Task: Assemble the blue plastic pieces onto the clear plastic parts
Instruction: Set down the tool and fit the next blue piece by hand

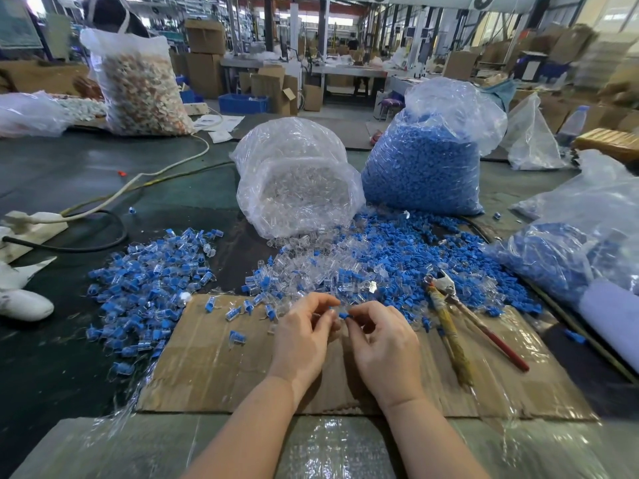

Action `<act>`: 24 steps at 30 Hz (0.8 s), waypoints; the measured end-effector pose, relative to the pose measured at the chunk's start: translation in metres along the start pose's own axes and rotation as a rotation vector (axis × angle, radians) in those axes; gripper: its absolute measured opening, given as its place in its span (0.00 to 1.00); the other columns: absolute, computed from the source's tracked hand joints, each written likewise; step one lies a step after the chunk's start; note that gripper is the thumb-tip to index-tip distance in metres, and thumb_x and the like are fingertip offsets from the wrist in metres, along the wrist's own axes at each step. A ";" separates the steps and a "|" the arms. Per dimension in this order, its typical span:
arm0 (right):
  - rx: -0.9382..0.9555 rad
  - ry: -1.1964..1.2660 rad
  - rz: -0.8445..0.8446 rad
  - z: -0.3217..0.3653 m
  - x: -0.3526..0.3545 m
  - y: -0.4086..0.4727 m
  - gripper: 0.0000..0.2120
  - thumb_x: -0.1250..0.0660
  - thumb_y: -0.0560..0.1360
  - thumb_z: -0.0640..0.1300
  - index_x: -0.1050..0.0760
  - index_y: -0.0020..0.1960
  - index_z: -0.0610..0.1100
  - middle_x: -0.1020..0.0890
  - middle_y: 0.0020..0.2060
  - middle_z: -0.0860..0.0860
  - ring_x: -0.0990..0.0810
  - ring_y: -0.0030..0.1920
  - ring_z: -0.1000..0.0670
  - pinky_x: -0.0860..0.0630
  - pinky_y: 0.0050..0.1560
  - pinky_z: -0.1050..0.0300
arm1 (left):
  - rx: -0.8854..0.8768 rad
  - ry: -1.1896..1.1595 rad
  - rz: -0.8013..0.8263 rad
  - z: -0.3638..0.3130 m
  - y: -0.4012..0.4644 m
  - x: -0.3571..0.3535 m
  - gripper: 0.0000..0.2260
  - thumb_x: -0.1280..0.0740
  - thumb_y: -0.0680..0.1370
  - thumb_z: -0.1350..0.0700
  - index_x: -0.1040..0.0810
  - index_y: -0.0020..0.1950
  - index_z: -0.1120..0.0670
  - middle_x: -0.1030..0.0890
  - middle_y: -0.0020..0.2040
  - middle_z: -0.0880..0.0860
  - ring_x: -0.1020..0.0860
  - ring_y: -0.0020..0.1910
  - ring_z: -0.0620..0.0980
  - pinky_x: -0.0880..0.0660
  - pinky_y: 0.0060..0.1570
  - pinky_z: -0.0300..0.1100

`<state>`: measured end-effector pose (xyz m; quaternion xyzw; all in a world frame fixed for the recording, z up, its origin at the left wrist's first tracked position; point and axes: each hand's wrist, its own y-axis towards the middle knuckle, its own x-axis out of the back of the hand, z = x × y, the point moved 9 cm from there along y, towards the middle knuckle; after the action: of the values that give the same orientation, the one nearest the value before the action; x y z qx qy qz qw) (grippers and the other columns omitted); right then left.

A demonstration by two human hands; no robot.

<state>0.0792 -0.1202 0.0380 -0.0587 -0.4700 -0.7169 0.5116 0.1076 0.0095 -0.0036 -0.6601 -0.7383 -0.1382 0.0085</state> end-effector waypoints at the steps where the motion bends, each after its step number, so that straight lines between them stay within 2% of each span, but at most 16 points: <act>1: -0.009 -0.002 0.008 -0.001 -0.001 0.000 0.07 0.26 0.66 0.36 0.22 0.39 0.45 0.20 0.33 0.53 0.23 0.35 0.48 0.25 0.36 0.52 | -0.018 0.022 0.008 -0.002 0.000 -0.001 0.13 0.35 0.76 0.65 0.25 0.43 0.45 0.19 0.39 0.48 0.20 0.38 0.42 0.22 0.42 0.35; 6: -0.047 -0.024 0.048 -0.007 -0.006 0.000 0.05 0.27 0.67 0.37 0.22 0.39 0.44 0.20 0.34 0.52 0.23 0.37 0.47 0.26 0.39 0.53 | -0.125 0.150 0.033 -0.010 -0.003 -0.006 0.15 0.33 0.75 0.63 0.26 0.44 0.41 0.19 0.41 0.45 0.21 0.41 0.39 0.23 0.45 0.33; 11: -0.041 -0.026 0.037 -0.005 -0.005 0.001 0.04 0.26 0.68 0.39 0.20 0.41 0.45 0.18 0.35 0.52 0.21 0.37 0.48 0.27 0.39 0.55 | -0.109 0.144 0.042 -0.009 -0.003 -0.006 0.14 0.34 0.76 0.63 0.25 0.47 0.42 0.19 0.45 0.44 0.21 0.44 0.39 0.23 0.47 0.33; 16: 0.015 0.004 0.024 0.001 -0.002 0.001 0.09 0.25 0.67 0.37 0.20 0.46 0.43 0.20 0.37 0.52 0.22 0.38 0.50 0.27 0.40 0.61 | -0.039 0.029 0.053 -0.008 -0.002 -0.004 0.15 0.36 0.77 0.65 0.25 0.46 0.43 0.19 0.42 0.46 0.21 0.40 0.38 0.24 0.41 0.29; 19: 0.009 0.037 0.078 0.000 -0.007 0.001 0.10 0.28 0.69 0.35 0.19 0.49 0.43 0.21 0.39 0.52 0.22 0.42 0.50 0.29 0.45 0.63 | 0.015 -0.050 0.067 -0.004 -0.002 -0.005 0.13 0.37 0.77 0.66 0.23 0.45 0.47 0.19 0.40 0.50 0.20 0.37 0.40 0.23 0.39 0.32; 24: 0.025 0.039 0.109 0.002 -0.008 0.001 0.09 0.29 0.70 0.34 0.18 0.49 0.44 0.21 0.39 0.51 0.22 0.42 0.50 0.28 0.45 0.60 | 0.046 -0.099 0.072 0.000 -0.001 -0.005 0.12 0.37 0.77 0.66 0.22 0.45 0.48 0.18 0.38 0.49 0.20 0.36 0.42 0.23 0.38 0.34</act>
<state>0.0833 -0.1132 0.0347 -0.0638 -0.4647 -0.6831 0.5597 0.1070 0.0050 -0.0051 -0.6920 -0.7165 -0.0880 -0.0077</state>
